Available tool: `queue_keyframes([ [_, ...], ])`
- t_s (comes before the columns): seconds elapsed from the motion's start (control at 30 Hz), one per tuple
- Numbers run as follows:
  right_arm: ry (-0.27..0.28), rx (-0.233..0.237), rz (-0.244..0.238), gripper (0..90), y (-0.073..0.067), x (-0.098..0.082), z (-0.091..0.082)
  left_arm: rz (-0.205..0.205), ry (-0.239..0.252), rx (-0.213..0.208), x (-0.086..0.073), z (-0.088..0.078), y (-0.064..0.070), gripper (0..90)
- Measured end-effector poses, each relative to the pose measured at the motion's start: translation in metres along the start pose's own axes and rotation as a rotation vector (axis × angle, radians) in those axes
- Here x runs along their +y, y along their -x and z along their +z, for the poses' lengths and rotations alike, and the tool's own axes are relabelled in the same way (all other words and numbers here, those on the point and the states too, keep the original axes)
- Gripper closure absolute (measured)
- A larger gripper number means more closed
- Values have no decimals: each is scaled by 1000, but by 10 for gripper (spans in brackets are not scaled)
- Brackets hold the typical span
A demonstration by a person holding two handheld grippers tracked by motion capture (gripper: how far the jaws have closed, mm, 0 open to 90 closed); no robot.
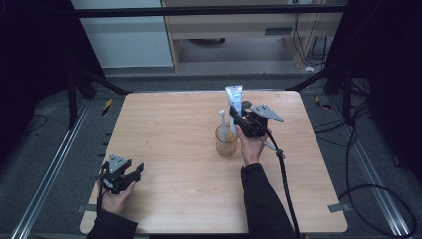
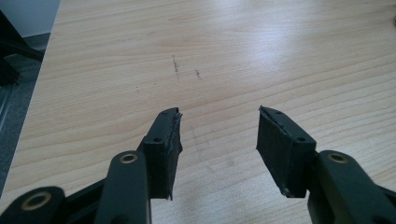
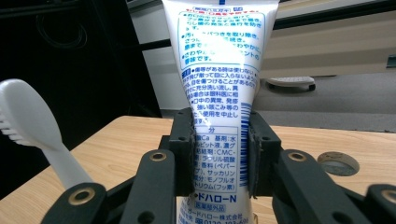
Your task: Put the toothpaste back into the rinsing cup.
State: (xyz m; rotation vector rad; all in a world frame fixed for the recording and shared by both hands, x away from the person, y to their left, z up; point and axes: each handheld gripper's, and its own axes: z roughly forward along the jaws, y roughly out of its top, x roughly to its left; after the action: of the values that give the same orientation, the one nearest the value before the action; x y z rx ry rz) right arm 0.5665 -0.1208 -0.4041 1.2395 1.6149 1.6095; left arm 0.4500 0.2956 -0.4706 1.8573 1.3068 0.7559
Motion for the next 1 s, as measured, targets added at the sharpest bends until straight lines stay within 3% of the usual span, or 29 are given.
queue_keyframes([
  [1.0,-94,5,-15,673,-4,-22,18,2,-1,0,0,0,0,487],
])
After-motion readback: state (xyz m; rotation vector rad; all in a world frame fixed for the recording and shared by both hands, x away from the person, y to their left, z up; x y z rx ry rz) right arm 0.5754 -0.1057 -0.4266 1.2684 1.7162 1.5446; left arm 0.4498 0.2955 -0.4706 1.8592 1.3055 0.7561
